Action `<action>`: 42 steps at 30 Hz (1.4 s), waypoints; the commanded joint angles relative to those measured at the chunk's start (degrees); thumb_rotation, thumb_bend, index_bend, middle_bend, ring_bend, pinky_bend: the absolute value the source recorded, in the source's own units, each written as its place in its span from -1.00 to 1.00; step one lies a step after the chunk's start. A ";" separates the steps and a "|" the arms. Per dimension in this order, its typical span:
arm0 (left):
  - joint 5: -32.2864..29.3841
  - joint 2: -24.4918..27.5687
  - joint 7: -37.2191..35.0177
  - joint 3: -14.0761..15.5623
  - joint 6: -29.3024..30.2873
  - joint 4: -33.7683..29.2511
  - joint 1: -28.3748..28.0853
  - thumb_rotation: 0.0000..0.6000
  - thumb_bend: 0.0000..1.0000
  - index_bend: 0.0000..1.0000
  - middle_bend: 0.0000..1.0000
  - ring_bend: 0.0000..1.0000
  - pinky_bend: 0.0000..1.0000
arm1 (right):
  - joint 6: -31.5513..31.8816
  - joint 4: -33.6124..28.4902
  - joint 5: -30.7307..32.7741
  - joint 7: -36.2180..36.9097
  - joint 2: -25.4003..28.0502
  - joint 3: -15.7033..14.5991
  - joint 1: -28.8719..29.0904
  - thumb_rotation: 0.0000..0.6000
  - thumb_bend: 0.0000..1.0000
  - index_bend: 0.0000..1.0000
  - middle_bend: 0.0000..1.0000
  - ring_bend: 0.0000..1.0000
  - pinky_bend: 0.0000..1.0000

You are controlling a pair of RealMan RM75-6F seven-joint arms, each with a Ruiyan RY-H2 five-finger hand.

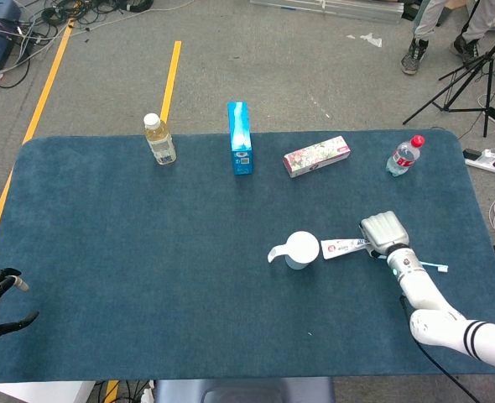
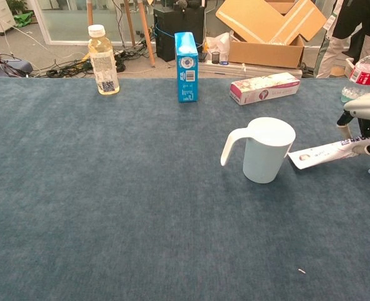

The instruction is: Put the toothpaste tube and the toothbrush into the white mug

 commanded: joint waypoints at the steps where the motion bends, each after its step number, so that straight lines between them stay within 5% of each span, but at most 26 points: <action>1: -0.02 -0.01 0.07 0.00 0.01 -0.07 0.01 1.00 -1.00 -0.06 -0.37 -0.34 -0.22 | 2.48 -4.85 0.18 0.35 3.61 0.83 -0.13 1.00 -0.27 0.36 0.97 1.00 1.00; 19: 0.24 0.38 -0.18 -0.02 0.63 -0.39 0.36 1.00 -1.00 -0.06 -0.37 -0.34 -0.22 | 11.39 -25.16 0.73 -2.46 16.28 3.67 0.71 1.00 -0.27 0.36 0.97 1.00 1.00; 27: 0.48 0.86 -0.44 -0.02 1.13 -0.74 0.65 1.00 -1.00 -0.07 -0.37 -0.34 -0.22 | 13.53 -29.30 3.02 -6.46 17.58 3.87 2.33 1.00 -0.26 0.36 0.97 1.00 1.00; 42: 0.13 2.07 -2.04 -0.58 1.98 -0.76 1.14 1.00 -1.00 -0.07 -0.37 -0.34 -0.22 | 22.16 -34.10 17.51 -31.96 11.38 2.27 14.90 1.00 -0.25 0.37 0.97 1.00 1.00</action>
